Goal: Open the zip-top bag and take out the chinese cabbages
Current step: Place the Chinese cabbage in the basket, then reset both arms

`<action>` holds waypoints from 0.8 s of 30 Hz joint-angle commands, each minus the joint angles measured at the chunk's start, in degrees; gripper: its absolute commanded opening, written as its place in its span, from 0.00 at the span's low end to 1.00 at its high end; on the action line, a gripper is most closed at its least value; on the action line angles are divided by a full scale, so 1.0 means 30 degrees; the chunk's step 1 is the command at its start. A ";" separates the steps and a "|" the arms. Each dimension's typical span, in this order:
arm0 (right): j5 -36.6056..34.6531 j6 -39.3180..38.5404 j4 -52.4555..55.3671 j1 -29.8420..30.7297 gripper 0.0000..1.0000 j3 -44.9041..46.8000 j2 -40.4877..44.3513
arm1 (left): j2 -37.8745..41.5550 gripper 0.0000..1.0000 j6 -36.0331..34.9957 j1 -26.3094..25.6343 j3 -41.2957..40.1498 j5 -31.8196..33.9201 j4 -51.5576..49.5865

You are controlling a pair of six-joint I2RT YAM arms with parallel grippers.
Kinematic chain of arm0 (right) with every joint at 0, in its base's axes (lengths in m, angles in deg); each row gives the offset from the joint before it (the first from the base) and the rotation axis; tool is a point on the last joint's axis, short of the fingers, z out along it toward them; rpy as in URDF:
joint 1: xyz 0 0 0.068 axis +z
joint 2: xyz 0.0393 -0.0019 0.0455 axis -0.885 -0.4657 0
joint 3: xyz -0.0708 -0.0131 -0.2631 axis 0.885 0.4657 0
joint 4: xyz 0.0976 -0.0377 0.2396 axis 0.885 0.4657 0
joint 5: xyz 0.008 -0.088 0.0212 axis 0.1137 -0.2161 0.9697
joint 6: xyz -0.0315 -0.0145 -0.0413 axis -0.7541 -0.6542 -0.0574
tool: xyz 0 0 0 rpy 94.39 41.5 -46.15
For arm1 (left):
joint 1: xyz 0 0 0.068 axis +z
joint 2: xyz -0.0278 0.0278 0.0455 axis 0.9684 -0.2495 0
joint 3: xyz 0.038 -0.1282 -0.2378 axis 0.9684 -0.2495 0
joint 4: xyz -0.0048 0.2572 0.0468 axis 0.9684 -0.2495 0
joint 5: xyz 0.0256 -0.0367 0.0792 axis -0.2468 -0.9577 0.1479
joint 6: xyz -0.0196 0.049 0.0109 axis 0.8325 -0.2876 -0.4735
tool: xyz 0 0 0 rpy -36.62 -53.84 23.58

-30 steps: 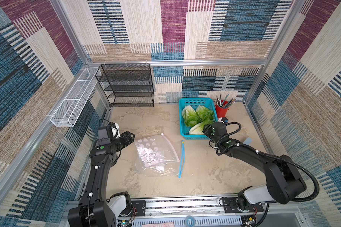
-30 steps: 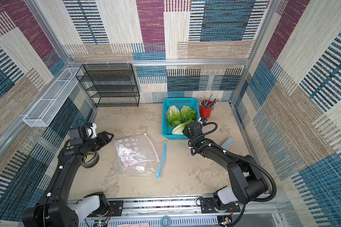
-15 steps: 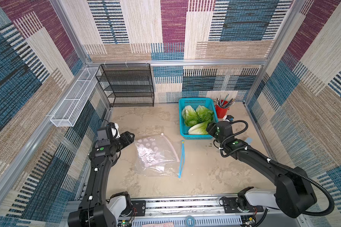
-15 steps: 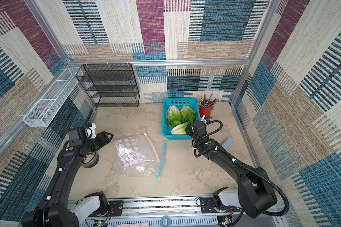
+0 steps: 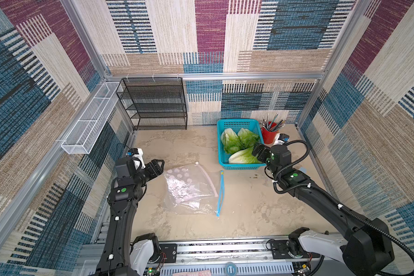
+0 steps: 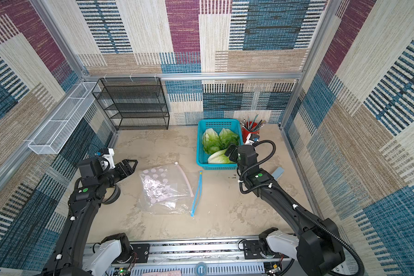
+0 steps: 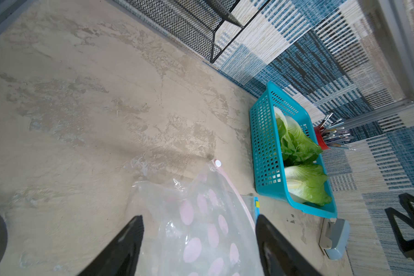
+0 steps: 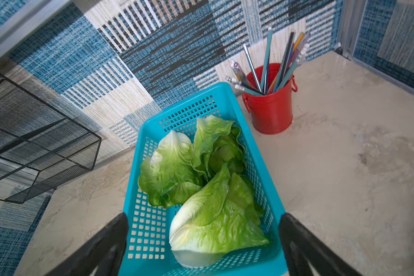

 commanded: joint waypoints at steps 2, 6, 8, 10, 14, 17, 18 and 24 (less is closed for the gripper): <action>0.1478 -0.3910 -0.2376 0.0002 0.99 -0.0063 0.0459 | 0.1204 0.79 -0.0853 -0.0222 -0.0412 0.0253 0.1902; 0.3942 -0.7153 -0.3999 0.0002 0.99 0.0299 0.0779 | 0.2577 1.00 -0.2226 -0.1133 -0.0798 0.2049 0.2498; 0.4754 -0.8423 -0.4599 0.0007 0.99 0.0503 0.0741 | 0.3022 0.99 -0.3206 -0.2039 -0.0827 0.4136 0.2397; 0.5413 -0.9496 -0.5271 -0.0009 0.99 0.0804 0.0728 | 0.3321 0.99 -0.3697 -0.3051 -0.0964 0.6319 0.2410; 0.5661 -1.1325 -0.6526 -0.0047 0.99 0.1790 0.0699 | 0.2808 0.99 -0.4598 -0.5240 -0.0920 1.0561 0.2395; 0.5825 -1.3052 -0.8002 -0.0105 0.99 0.3387 0.0846 | 0.1661 0.99 -0.5222 -0.6610 -0.1407 1.3042 0.3191; 0.5696 -1.3458 -0.8827 -0.0139 0.99 0.4189 0.0988 | 0.1392 0.99 -0.5490 -0.6875 -0.2005 1.3586 0.4233; 0.5188 -1.3372 -1.2949 -0.1473 0.99 0.8455 0.1906 | 0.0388 0.99 -0.6463 -0.6964 -0.7436 1.5597 1.2981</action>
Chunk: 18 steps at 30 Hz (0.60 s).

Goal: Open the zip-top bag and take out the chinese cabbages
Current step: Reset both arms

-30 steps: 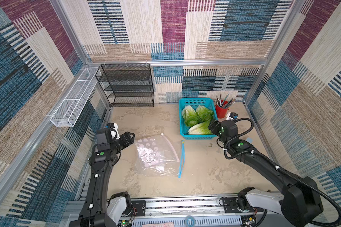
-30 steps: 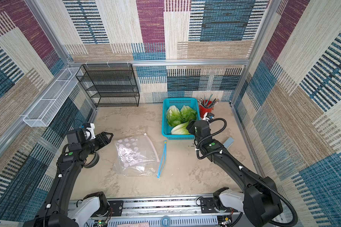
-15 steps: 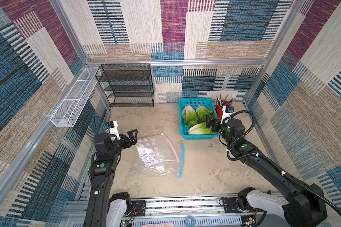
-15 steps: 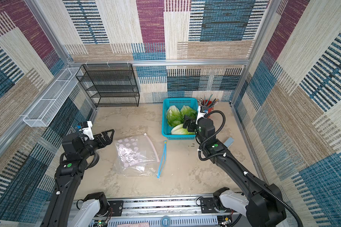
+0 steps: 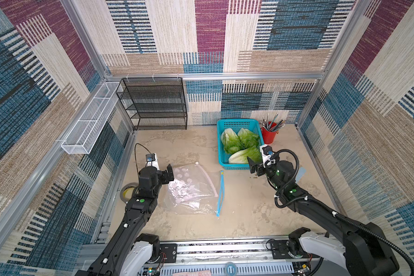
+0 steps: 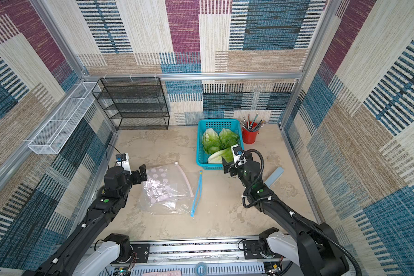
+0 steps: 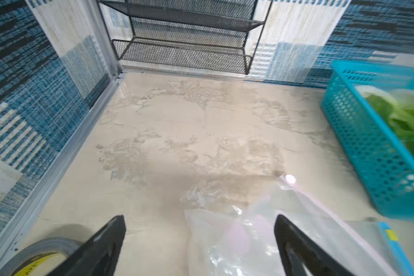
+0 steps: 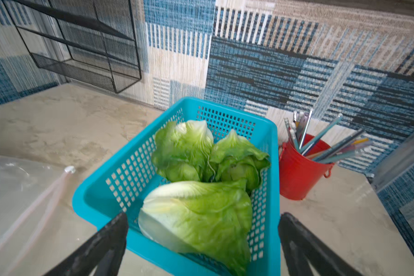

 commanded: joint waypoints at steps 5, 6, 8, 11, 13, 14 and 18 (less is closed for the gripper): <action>0.0994 0.0152 -0.6250 -0.2552 0.99 0.3814 0.0264 | -0.3181 0.99 -0.2803 -0.0035 -0.2300 0.2107 0.8258; 0.1445 0.0200 -0.6652 -0.2938 0.99 0.4160 0.0097 | -0.4017 0.99 -0.3007 -0.0035 -0.2562 0.2166 0.9590; 0.2165 0.0277 -0.7610 -0.3652 0.99 0.4673 -0.0389 | -0.5671 0.99 -0.3380 0.0013 -0.2881 0.2334 1.2049; 0.2719 0.0867 -0.9384 -0.4611 0.99 0.5259 -0.1338 | -0.7821 0.99 -0.4236 0.0024 -0.2945 0.2110 1.4218; 0.3452 0.1099 -1.0361 -0.5189 0.99 0.5479 -0.2036 | -0.9052 0.99 -0.4539 0.0027 -0.3114 0.2160 1.5617; 0.3789 0.1139 -1.0833 -0.5375 0.99 0.5540 -0.2444 | -0.9577 0.99 -0.4692 0.0024 -0.3344 0.2240 1.6647; 0.4348 0.1017 -1.2653 -0.5752 0.99 0.5567 -0.4282 | -1.1614 0.99 -0.4719 0.0163 -0.4033 0.2557 2.0071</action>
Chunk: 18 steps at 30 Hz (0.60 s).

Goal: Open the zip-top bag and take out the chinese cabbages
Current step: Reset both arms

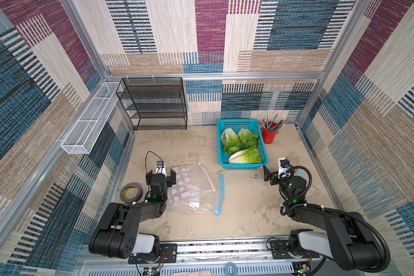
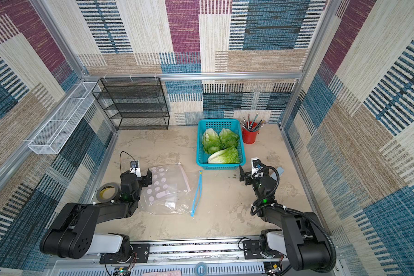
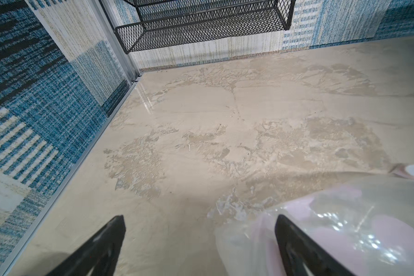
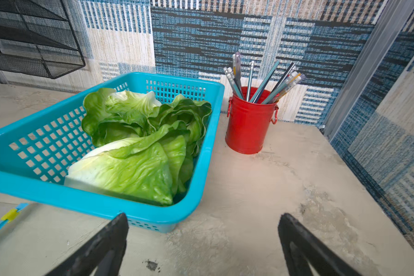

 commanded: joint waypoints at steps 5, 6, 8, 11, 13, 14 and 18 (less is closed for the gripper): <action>0.1431 -0.0231 -0.3937 -0.0699 0.99 -0.0221 -0.2003 | -0.1073 0.99 -0.0097 0.0585 -0.0345 -0.0228 0.3964; 0.1771 -0.0160 -0.4152 -0.0917 0.99 -0.0253 -0.2353 | -0.1449 0.99 0.0001 0.0800 -0.0259 -0.0481 0.4168; 0.2145 0.0082 -0.5164 -0.1256 0.99 -0.0275 -0.3299 | -0.2655 0.99 -0.0197 0.0990 -0.0017 -0.0704 0.5339; 0.3281 0.0581 -0.5628 -0.2037 0.99 -0.0364 -0.4062 | -0.1598 0.99 0.0350 0.1193 0.0428 -0.1162 0.2702; 0.3486 0.0686 -0.7127 -0.2155 0.99 -0.0181 -0.5154 | -0.2136 0.99 0.0350 0.1471 0.0789 -0.1376 0.2910; 0.3667 0.1023 -0.7302 -0.2440 0.99 -0.0136 -0.5169 | -0.2117 0.99 0.0406 0.1565 0.1114 -0.1517 0.2364; 0.3689 0.1128 -0.5815 -0.2604 0.99 -0.0728 -0.5085 | -0.2082 0.99 0.0788 0.2053 0.2429 -0.2240 -0.0320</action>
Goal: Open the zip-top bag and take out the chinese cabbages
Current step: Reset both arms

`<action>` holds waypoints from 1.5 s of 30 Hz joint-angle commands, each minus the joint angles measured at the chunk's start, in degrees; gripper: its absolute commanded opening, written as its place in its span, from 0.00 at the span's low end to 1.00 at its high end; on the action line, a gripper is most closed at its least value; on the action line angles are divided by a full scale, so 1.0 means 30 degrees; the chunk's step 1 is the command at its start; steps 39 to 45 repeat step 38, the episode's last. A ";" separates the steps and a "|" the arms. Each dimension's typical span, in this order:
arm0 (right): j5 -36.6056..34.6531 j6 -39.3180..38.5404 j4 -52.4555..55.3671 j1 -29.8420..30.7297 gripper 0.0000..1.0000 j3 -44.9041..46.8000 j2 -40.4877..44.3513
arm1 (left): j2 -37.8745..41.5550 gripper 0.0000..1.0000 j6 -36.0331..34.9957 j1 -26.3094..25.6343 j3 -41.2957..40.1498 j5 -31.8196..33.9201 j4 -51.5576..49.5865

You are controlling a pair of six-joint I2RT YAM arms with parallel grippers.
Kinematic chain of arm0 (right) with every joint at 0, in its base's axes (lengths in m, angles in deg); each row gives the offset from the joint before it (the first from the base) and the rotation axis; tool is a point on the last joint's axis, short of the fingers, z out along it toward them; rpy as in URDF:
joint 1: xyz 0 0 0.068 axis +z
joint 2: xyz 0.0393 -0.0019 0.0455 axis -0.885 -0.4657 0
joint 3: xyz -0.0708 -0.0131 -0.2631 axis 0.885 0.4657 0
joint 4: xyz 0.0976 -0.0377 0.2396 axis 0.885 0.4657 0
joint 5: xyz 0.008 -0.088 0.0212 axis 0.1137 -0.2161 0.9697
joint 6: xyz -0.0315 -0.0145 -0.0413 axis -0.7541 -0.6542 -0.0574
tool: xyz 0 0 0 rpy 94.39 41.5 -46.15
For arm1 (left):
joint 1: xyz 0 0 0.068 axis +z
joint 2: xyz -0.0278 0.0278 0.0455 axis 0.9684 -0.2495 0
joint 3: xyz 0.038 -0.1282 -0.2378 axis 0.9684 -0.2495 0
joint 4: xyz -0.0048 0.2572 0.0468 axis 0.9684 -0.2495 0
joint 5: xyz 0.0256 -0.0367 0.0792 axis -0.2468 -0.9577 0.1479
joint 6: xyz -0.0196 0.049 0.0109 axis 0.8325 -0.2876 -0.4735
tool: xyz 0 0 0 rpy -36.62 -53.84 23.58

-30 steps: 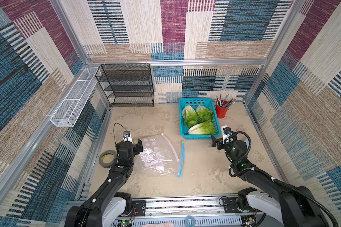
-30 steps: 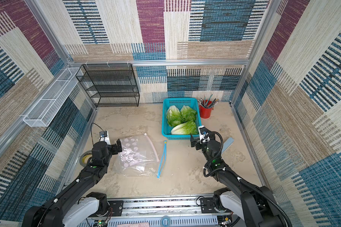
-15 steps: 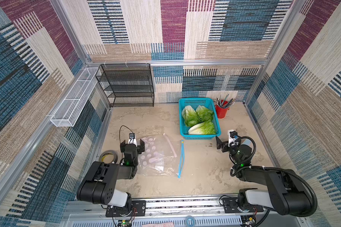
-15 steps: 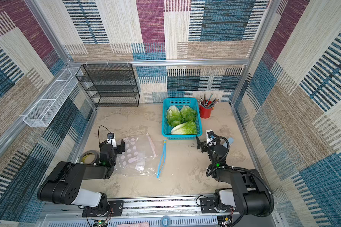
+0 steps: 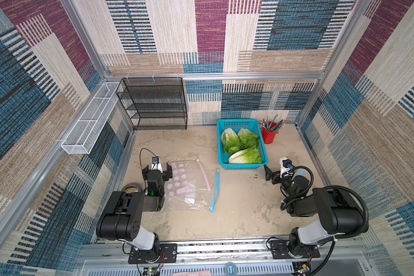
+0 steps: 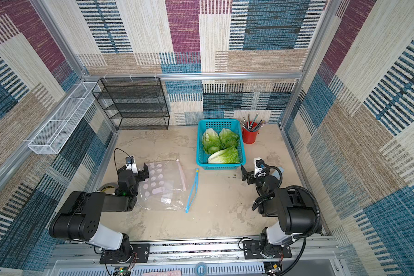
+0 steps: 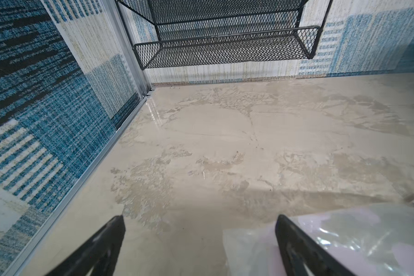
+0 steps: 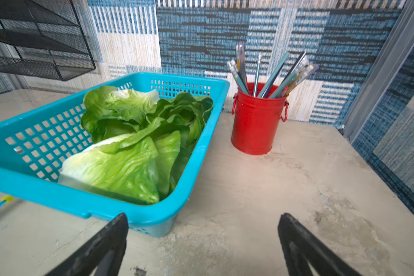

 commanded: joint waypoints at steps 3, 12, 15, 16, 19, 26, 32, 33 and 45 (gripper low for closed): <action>-0.0649 0.0799 -0.0319 -0.0046 0.99 -0.0512 -0.0101 | -0.0028 0.99 0.1192 0.0958 0.0842 -0.1755 -0.2556; -0.1097 0.0977 -0.0320 -0.0046 0.99 -0.0560 -0.0121 | 0.0076 0.99 0.1268 0.1095 0.0817 -0.1954 -0.2575; -0.1084 0.0982 -0.0316 -0.0046 0.99 -0.0547 -0.0107 | 0.0064 0.99 0.1251 0.1069 0.0869 -0.2031 -0.2680; -0.1079 0.0996 -0.0307 -0.0046 0.99 -0.0568 -0.0095 | 0.0060 0.99 0.1259 0.1095 0.0853 -0.2017 -0.2654; -0.1084 0.0982 -0.0324 -0.0046 0.99 -0.0544 -0.0120 | 0.0068 0.99 0.1245 0.1066 0.0846 -0.2002 -0.2614; -0.1074 0.0975 -0.0309 -0.0046 0.99 -0.0554 -0.0113 | 0.0038 0.99 0.1239 0.1067 0.0893 -0.2032 -0.2701; -0.1091 0.0970 -0.0322 -0.0046 0.99 -0.0562 -0.0122 | -0.0041 0.99 0.1270 0.1138 0.1022 -0.2233 -0.2870; -0.1100 0.0994 -0.0324 -0.0046 0.99 -0.0571 -0.0122 | -0.0057 0.99 0.1266 0.1179 0.1022 -0.2287 -0.2877; -0.1103 0.0996 -0.0323 -0.0046 0.99 -0.0544 -0.0118 | 0.0035 0.99 0.1284 0.1205 0.0934 -0.2337 -0.2776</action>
